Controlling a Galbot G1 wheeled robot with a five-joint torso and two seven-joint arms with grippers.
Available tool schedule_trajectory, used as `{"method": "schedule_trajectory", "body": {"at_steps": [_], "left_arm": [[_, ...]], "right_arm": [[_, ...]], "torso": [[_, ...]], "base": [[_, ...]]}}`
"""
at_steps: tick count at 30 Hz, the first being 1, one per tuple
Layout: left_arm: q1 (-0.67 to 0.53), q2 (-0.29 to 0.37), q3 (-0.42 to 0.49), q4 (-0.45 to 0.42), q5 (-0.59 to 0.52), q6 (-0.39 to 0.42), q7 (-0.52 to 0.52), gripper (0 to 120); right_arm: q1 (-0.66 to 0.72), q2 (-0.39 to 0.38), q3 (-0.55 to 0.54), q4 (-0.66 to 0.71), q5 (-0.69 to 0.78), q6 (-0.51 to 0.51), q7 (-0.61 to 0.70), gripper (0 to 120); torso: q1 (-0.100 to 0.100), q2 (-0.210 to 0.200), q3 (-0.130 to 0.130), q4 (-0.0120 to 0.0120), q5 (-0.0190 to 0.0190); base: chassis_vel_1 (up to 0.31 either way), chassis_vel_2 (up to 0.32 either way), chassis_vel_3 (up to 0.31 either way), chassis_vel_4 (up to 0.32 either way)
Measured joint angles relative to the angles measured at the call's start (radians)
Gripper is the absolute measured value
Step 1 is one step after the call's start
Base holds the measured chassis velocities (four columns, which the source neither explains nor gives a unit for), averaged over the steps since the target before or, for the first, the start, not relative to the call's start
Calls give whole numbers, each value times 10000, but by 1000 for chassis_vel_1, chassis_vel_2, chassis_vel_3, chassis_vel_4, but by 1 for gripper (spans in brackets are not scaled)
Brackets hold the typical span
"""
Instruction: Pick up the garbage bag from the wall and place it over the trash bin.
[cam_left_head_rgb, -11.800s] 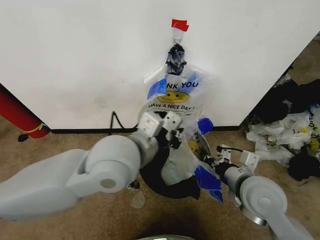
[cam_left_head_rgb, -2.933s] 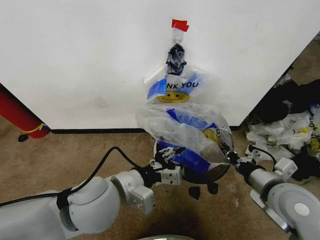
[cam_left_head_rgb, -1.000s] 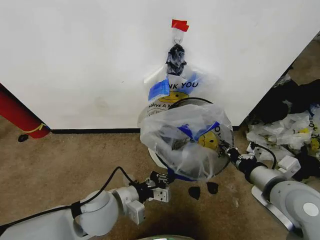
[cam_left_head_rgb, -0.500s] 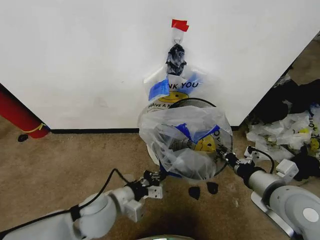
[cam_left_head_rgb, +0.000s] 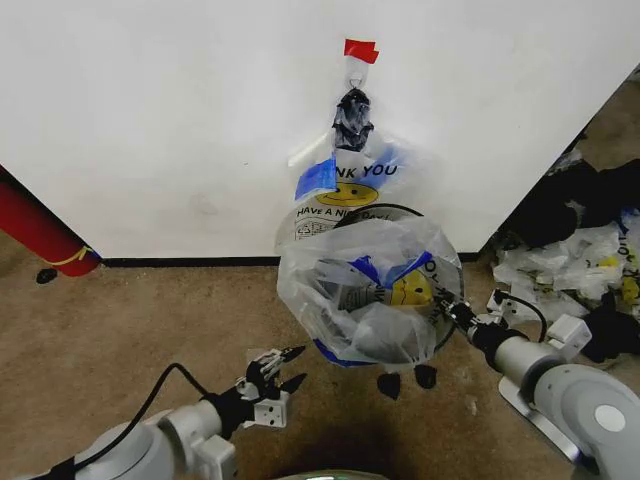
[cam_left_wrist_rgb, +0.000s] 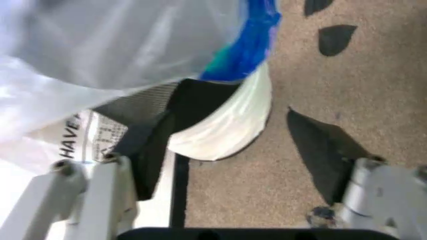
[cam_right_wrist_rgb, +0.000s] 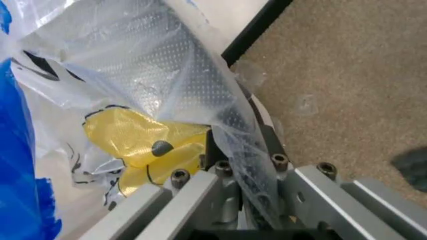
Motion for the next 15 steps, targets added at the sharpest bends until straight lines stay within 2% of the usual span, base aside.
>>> {"method": "schedule_trajectory", "body": {"at_steps": [3, 7, 9, 13, 15], "left_arm": [[136, 112, -331, -341, -230, 85, -72, 86], [528, 206, -1439, -796, -765, 116, -234, 99], [530, 188, -1603, -833, -848, 114, -275, 99], [924, -44, -2858, -874, -1338, 671, -519, 100], [984, -57, -2975, -874, -1400, 695, -525, 100]], "right_arm": [[-14, -27, 14, -140, -48, -13, -95, 0], [-25, -78, 84, -328, -101, -16, -173, 0], [-25, -89, 95, -361, -106, -16, -183, 0], [21, -100, 82, -487, -131, -16, -225, 0], [33, -96, 72, -500, -132, -16, -226, 0]], "torso": [[0, 0, 0, 0, 0], [0, 0, 0, 1, 3], [0, 0, 0, 0, 2], [0, 0, 1, -1, 1], [0, 0, 1, 0, 0]], "base": [[0, 0, 0, 0], [0, 0, 0, 0], [0, 0, 0, 0], [0, 0, 0, 0], [0, 0, 0, 0]]}}
